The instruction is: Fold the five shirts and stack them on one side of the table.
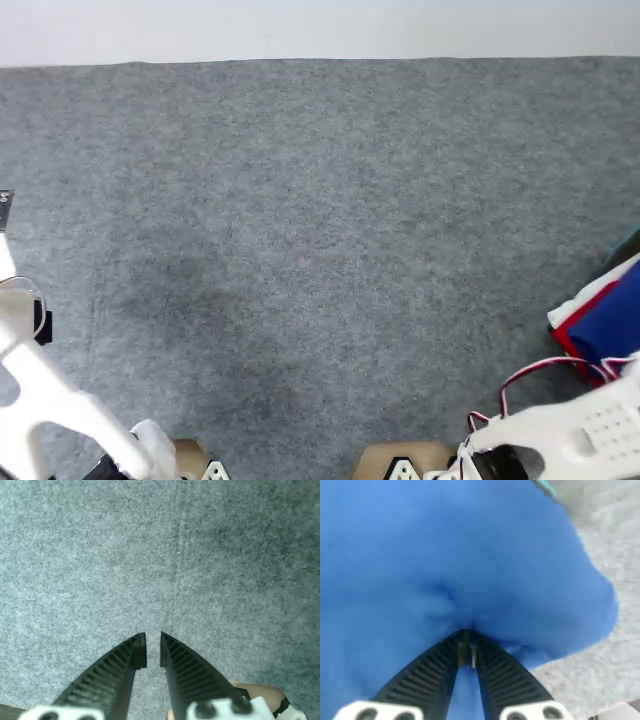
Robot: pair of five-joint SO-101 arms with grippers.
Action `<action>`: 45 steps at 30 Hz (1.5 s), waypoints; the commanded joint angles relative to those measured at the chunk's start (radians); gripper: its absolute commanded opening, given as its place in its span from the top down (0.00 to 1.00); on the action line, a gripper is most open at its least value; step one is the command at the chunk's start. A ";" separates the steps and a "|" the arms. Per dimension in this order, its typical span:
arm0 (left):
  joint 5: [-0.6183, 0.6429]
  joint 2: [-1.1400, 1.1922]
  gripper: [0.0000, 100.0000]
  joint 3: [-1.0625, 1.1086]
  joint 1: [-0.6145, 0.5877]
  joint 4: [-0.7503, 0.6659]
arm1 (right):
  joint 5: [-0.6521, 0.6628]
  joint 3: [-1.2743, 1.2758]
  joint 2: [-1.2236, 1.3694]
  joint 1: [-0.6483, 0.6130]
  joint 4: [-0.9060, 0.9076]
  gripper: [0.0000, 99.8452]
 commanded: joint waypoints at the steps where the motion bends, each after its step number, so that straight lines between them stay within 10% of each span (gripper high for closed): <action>1: -0.005 -0.029 0.95 -0.004 0.008 0.008 | 0.003 -0.115 0.019 0.018 0.012 0.99; 31: -0.003 -0.029 0.95 -0.005 0.158 0.005 | -0.285 -0.660 0.097 -0.335 0.278 0.99; 45: 0.290 -0.305 0.94 0.001 0.526 -0.040 | -0.414 -0.626 -0.265 -0.605 0.423 0.99</action>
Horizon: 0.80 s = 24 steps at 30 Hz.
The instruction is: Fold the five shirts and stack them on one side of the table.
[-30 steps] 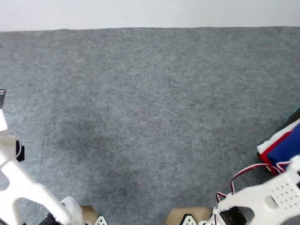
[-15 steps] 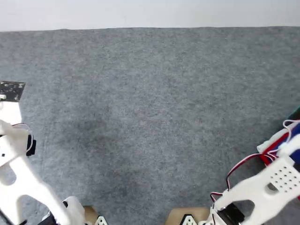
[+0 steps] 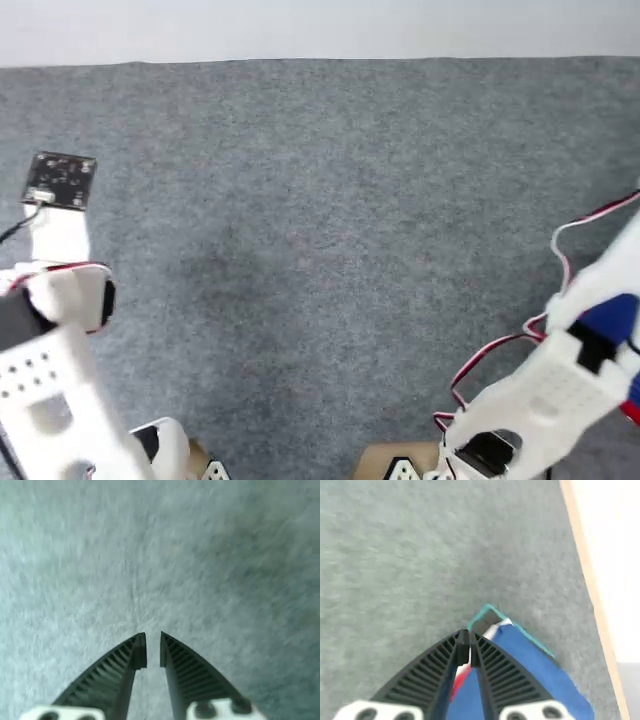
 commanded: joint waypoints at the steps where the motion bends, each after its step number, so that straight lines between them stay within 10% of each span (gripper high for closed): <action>1: 0.098 -0.061 0.94 0.007 0.120 -0.035 | -0.015 0.130 -0.186 -0.076 0.045 0.99; 9: 0.425 -0.068 0.95 0.186 0.302 -0.143 | -0.212 0.628 -0.605 -0.185 0.042 0.99; 18: 0.450 -0.071 0.95 0.346 0.304 -0.249 | -0.250 1.286 -1.035 -0.305 -0.005 0.99; 24: 0.486 -0.080 1.00 0.522 0.358 -0.338 | -0.568 1.758 -1.334 -0.323 -0.232 0.99</action>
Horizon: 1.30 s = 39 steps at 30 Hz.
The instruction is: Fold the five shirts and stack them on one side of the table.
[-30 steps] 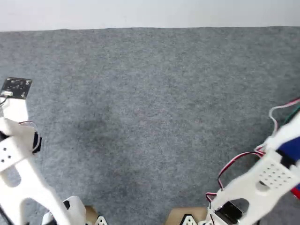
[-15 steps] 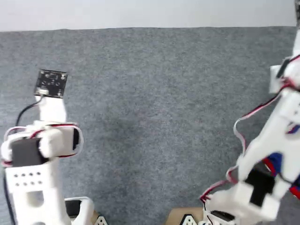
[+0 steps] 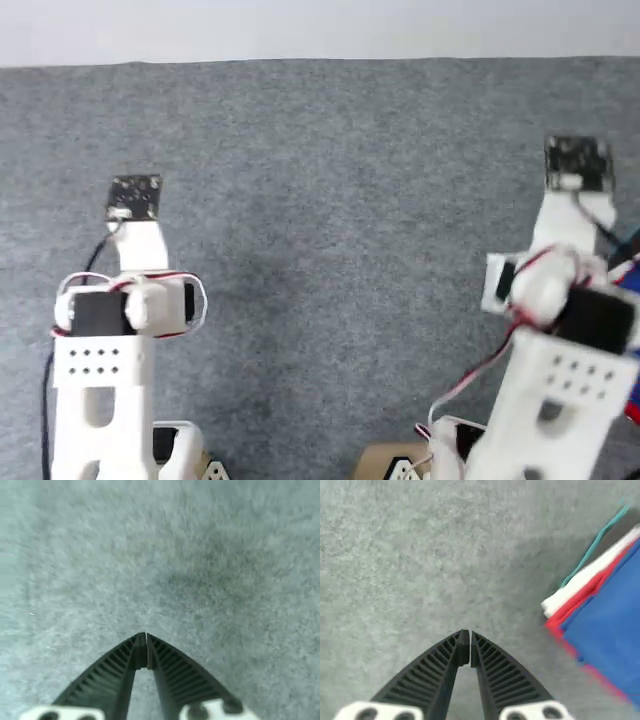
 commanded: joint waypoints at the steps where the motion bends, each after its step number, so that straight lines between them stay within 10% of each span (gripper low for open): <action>1: 0.061 -0.041 1.00 0.090 0.028 -0.097 | -0.175 0.270 -0.186 -0.010 -0.145 0.99; 11: 0.087 -0.384 1.00 0.440 0.026 -0.365 | -0.199 0.694 -0.519 -0.033 -0.328 0.99; 25: 0.084 -1.008 1.00 0.842 0.029 -0.385 | -0.198 1.148 -0.974 -0.217 -0.389 0.99; 39: 0.083 -1.000 1.00 0.863 0.023 -0.316 | -0.137 1.292 -0.961 -0.268 -0.460 0.99</action>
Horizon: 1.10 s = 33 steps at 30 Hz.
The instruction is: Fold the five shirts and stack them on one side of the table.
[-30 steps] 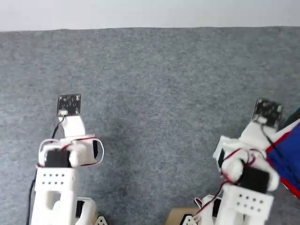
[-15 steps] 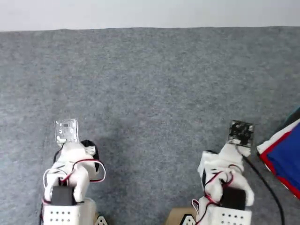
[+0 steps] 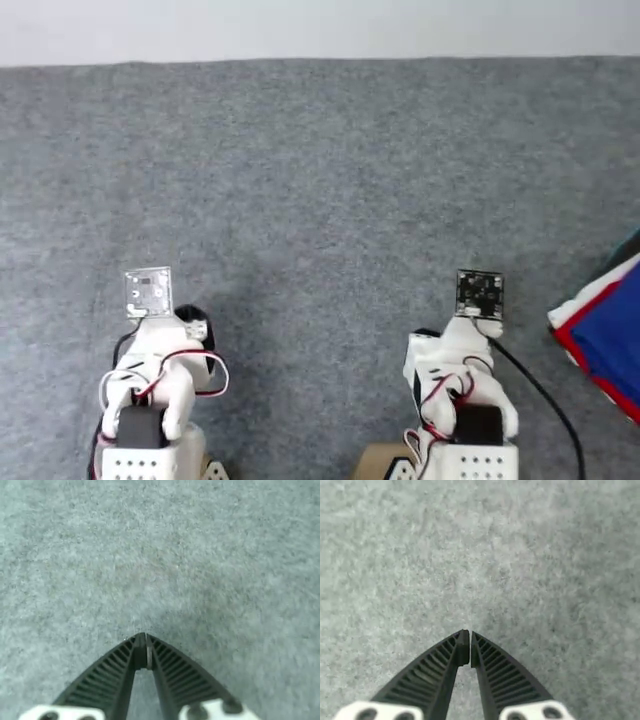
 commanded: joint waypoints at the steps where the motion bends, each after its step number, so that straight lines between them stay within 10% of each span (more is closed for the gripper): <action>1: 0.002 -0.008 1.00 -0.005 0.000 0.014 | 0.071 0.015 0.002 -0.002 -0.013 0.99; 33: 0.005 -0.008 1.00 -0.005 -0.068 0.126 | 0.153 0.015 -0.007 0.007 0.124 0.99</action>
